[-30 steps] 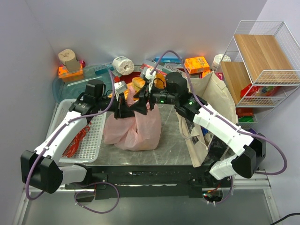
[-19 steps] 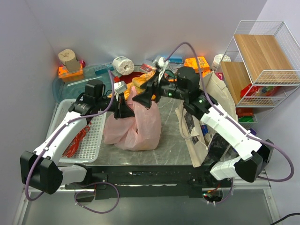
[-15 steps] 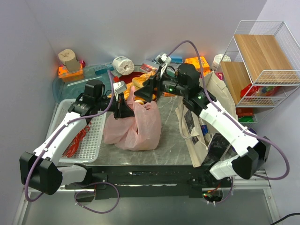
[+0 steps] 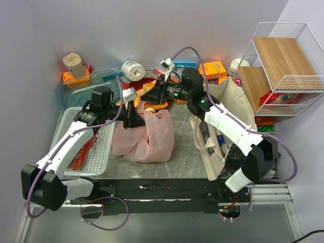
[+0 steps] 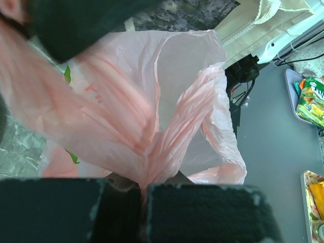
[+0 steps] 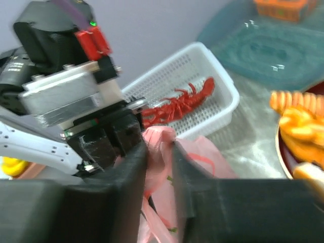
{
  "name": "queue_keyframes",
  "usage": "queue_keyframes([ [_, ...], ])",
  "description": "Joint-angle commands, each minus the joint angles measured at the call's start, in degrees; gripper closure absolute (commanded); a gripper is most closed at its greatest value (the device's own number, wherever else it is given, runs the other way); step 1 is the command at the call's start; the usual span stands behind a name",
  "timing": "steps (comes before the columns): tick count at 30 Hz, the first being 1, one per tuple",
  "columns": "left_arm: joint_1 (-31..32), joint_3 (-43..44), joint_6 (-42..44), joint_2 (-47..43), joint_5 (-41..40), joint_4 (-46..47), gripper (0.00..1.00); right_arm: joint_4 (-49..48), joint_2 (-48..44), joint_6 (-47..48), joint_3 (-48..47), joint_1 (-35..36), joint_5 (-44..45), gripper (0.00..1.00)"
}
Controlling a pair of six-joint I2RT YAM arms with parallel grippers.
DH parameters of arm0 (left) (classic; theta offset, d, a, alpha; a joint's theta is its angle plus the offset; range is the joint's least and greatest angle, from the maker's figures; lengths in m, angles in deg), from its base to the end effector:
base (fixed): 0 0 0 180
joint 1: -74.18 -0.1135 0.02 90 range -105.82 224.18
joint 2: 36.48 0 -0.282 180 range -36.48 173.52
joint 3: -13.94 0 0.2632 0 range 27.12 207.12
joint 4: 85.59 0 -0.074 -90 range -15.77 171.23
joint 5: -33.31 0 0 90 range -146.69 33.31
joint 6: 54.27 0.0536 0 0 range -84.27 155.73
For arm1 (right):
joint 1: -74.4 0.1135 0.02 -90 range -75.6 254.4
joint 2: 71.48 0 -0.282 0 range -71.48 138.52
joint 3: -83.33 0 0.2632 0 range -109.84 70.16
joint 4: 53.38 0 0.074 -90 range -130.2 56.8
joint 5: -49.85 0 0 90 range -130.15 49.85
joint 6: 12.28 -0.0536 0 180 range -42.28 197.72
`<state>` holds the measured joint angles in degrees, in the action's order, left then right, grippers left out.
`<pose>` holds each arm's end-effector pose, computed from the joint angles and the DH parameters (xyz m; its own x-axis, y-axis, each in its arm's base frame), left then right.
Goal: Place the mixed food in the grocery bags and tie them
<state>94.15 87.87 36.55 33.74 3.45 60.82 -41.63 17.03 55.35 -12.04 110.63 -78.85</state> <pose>0.2421 -0.1374 0.3457 -0.4556 0.1731 -0.8732 0.8834 0.2087 -0.4196 0.2943 0.2572 0.4170 -0.4304 0.0529 -0.9011 -0.8651 0.2609 0.4285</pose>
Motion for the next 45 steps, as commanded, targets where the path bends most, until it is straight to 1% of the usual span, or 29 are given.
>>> queue_keyframes([
  [1, 0.25, 0.51, 0.15, -0.26, 1.47, 1.16, 0.99, -10.25, -3.78, -1.89, 2.91, 0.16, -2.70, 0.97],
  [2, 0.34, 0.60, 0.23, -0.17, 1.30, 0.98, 0.99, -11.21, -4.39, -1.37, 4.13, 0.16, -2.52, 1.00],
  [8, 0.25, 0.77, -0.46, -0.17, 0.51, 0.63, 0.96, -11.57, -9.05, 1.88, 8.18, 0.33, -0.86, 1.00],
  [9, 0.25, 0.69, -0.47, -0.17, 0.33, 0.72, 0.96, -12.45, -10.62, 2.24, 8.97, 0.33, -0.77, 1.00],
  [10, 0.25, 0.77, -0.38, 0.18, 0.16, 0.72, 0.99, -12.54, -11.25, 2.85, 9.94, 0.51, -1.37, 1.00],
  [11, 0.25, 0.77, -2.56, 0.88, -0.46, 0.72, 0.99, -12.19, -11.95, 4.69, 10.03, 1.47, -1.29, 1.00],
  [16, 0.25, 2.09, -3.98, 4.05, -1.16, -0.51, 0.99, -4.92, -14.33, 12.78, 9.33, 6.74, 1.77, 1.00],
  [20, 0.25, 2.18, -4.69, 5.19, -2.22, -1.04, 0.99, -2.27, -15.73, 19.19, 10.12, 11.05, 4.59, 0.99],
  [22, 0.16, 2.44, -4.69, 5.37, -2.57, -1.13, 0.99, 0.27, -15.04, 21.39, 8.99, 13.33, 5.47, 0.97],
  [23, -0.01, 2.44, -4.86, 5.37, -2.57, -1.13, 0.99, 3.68, -14.51, 23.84, 8.46, 14.04, 6.26, 0.96],
  [26, -0.19, 2.35, -5.12, 5.55, -2.48, -0.87, 0.99, 9.32, -11.96, 27.19, 6.52, 16.94, 9.51, 0.95],
  [30, -0.19, 2.35, -5.30, 5.46, -2.83, -0.60, 0.99, 13.81, -8.19, 30.10, 5.20, 20.89, 13.37, 0.95],
  [32, -0.28, 2.35, -5.48, 5.46, -2.92, -0.51, 0.99, 15.75, -6.69, 31.07, 3.71, 22.82, 18.03, 0.94],
  [35, -0.37, 2.35, -5.65, 5.20, -3.19, -0.42, 0.99, 20.75, -1.96, 31.69, 0.99, 24.67, 23.92, 0.94],
  [36, -0.37, 2.35, -5.57, 5.11, -3.45, -0.51, 0.99, 23.12, -1.07, 31.69, 0.29, 24.94, 25.41, 0.94],
  [37, -0.37, 2.35, -5.39, 4.93, -3.62, -0.60, 0.99, 24.27, -0.19, 31.60, -0.68, 25.21, 28.73, 0.94],
  [41, -0.45, 2.35, -5.13, 4.32, -4.15, -0.87, 0.99, 27.26, 2.19, 30.90, -0.60, 25.56, 35.33, 0.95],
  [45, -0.54, 2.62, -4.60, 3.97, -4.77, -1.30, 0.99, 30.70, 2.90, 31.16, 0.19, 25.91, 38.52, 0.95],
])
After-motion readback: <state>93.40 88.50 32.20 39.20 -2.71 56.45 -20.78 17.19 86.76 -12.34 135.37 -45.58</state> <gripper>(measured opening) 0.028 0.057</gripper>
